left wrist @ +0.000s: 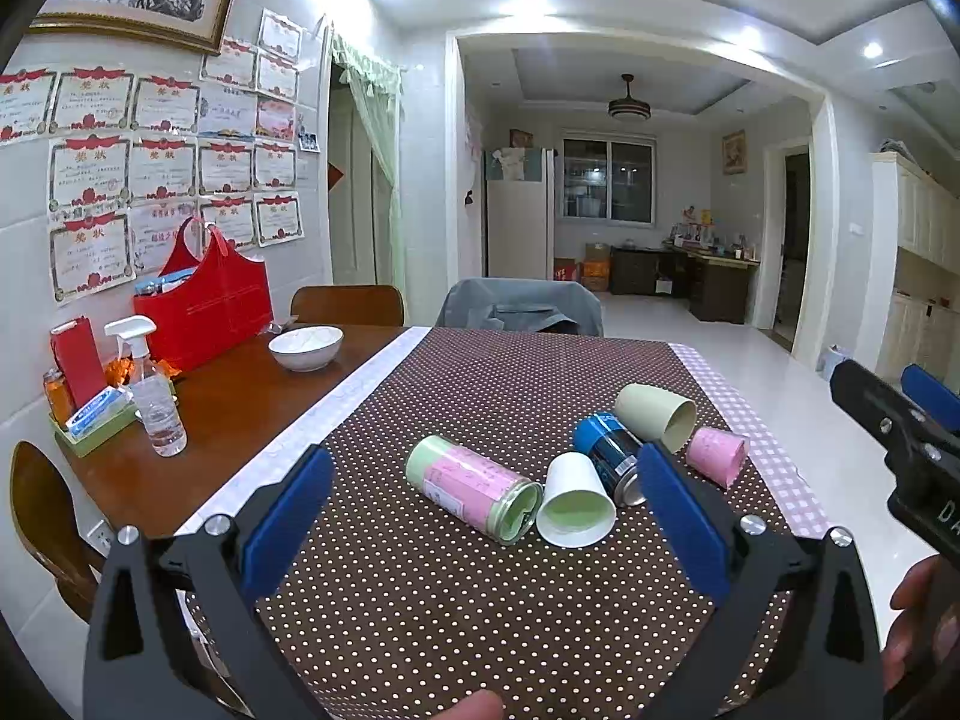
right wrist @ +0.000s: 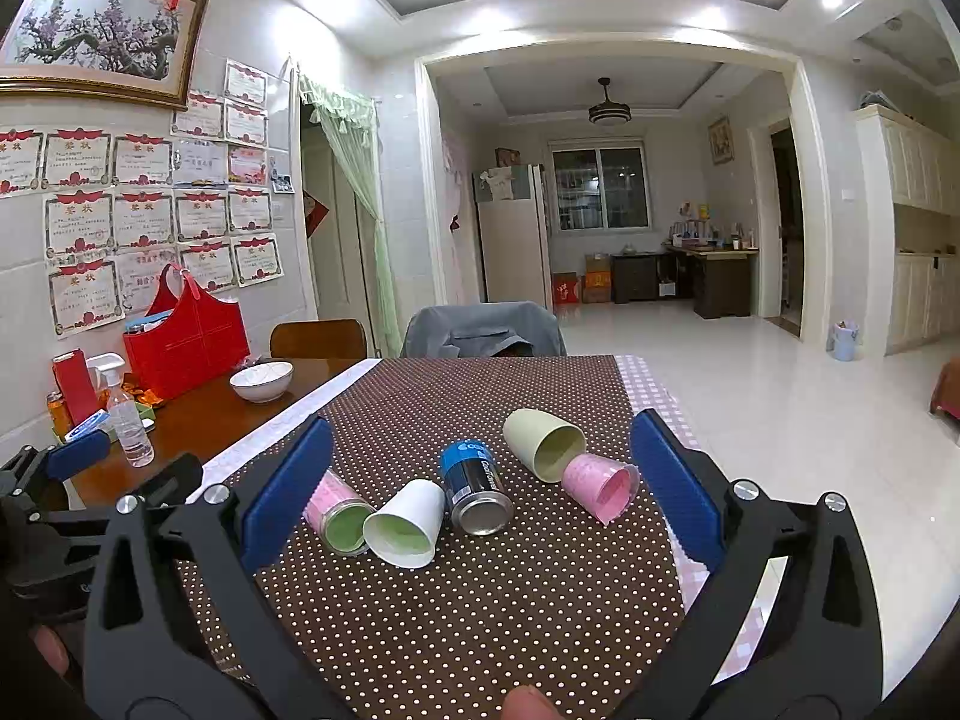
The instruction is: Flip cup upside down
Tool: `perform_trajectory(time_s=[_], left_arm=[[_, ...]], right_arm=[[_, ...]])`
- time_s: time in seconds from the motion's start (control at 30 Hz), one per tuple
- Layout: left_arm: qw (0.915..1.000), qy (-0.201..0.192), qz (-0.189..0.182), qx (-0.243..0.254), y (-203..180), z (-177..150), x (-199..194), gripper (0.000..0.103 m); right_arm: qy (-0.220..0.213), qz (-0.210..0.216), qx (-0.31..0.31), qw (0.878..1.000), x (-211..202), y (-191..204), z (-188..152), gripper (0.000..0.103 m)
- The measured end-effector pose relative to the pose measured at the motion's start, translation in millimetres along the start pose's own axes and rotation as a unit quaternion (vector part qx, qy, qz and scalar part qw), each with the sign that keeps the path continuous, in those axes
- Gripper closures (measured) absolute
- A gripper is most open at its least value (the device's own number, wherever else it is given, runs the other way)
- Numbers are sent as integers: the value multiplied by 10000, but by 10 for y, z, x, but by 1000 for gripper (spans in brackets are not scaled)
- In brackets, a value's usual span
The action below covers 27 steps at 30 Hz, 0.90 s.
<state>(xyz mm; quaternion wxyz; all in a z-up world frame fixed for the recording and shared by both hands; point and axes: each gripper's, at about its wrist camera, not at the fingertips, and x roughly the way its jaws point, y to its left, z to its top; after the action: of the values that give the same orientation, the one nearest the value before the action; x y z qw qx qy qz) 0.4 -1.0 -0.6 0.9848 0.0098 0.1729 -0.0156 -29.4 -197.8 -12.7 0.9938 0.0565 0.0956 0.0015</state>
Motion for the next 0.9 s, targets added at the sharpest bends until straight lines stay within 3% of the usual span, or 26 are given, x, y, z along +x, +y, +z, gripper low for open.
perform_trajectory(time_s=[0.9], left_arm=[[9999,-108,-122,-49,36,26,-36,4]], right_arm=[[-39,23,-47,10000,-8,68,38,6]])
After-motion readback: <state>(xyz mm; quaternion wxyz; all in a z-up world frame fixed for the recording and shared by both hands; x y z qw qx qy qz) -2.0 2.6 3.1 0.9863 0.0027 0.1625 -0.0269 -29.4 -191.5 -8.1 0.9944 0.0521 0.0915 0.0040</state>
